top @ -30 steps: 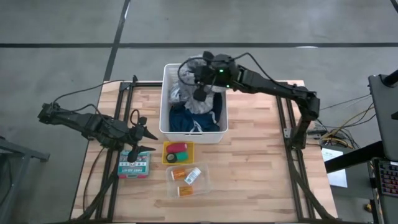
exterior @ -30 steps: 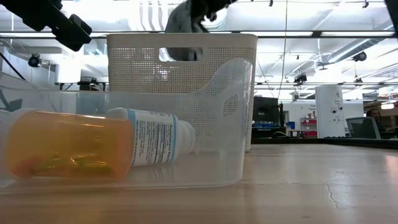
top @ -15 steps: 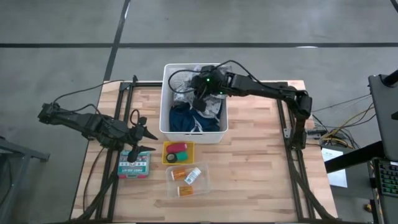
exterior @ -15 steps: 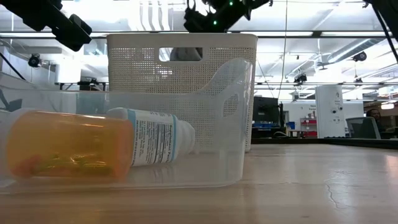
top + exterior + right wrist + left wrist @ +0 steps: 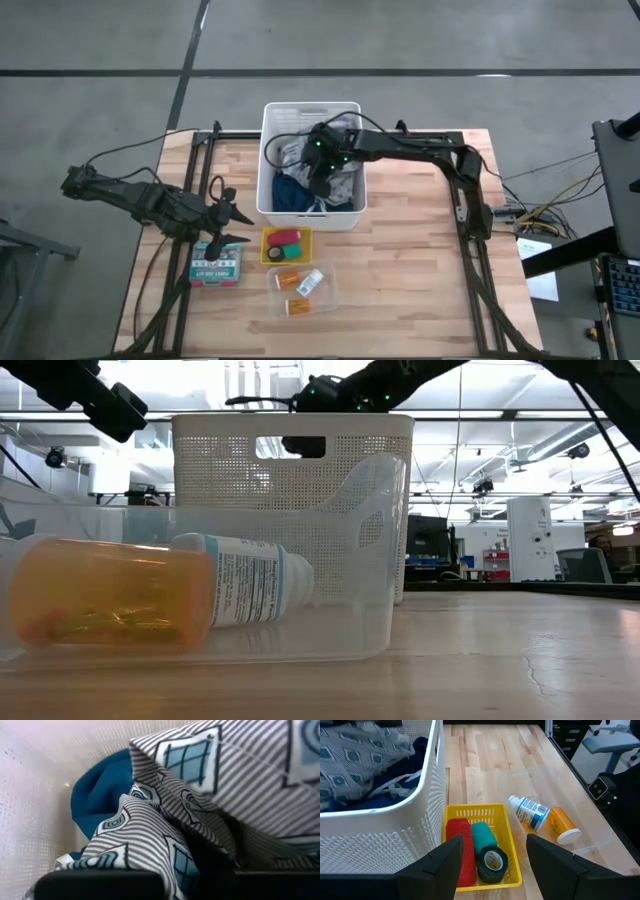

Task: Pick & Place Medicine items
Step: Put the gray lapover patient gown into the white laundry bin

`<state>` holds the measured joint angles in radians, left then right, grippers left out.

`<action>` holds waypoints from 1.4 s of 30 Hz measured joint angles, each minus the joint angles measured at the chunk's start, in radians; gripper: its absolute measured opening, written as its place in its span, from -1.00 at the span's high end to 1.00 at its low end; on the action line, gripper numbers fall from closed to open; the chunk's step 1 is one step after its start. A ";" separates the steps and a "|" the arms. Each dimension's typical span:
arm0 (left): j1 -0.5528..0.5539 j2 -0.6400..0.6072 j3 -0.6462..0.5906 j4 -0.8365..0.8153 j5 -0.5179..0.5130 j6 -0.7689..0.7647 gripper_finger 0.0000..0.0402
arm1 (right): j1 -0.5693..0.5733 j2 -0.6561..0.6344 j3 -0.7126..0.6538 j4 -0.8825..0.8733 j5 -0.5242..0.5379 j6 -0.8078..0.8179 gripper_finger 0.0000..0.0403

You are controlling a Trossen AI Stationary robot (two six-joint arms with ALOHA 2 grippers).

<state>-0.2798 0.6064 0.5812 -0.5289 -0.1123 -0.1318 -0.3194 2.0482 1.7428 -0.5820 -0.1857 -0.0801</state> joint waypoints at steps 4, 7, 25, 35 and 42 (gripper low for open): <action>0.000 0.000 0.000 0.000 0.000 0.000 -0.12 | 0.000 0.012 0.000 -0.013 0.002 -0.011 0.96; 0.000 0.000 0.000 0.000 0.000 0.000 -0.12 | 0.000 0.010 0.000 -0.018 0.001 -0.002 0.96; 0.000 0.000 0.000 0.000 0.000 0.000 -0.12 | 0.007 0.008 0.000 -0.043 0.003 -0.009 0.96; 0.000 0.000 0.000 0.000 0.000 0.000 -0.12 | 0.007 -0.001 -0.001 -0.033 0.002 0.130 0.85; 0.000 0.000 0.000 0.000 0.000 0.000 -0.12 | 0.007 -0.001 -0.001 -0.029 -0.001 0.130 0.45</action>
<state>-0.2800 0.6064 0.5812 -0.5285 -0.1123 -0.1318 -0.3126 2.0468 1.7416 -0.6106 -0.1869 0.0501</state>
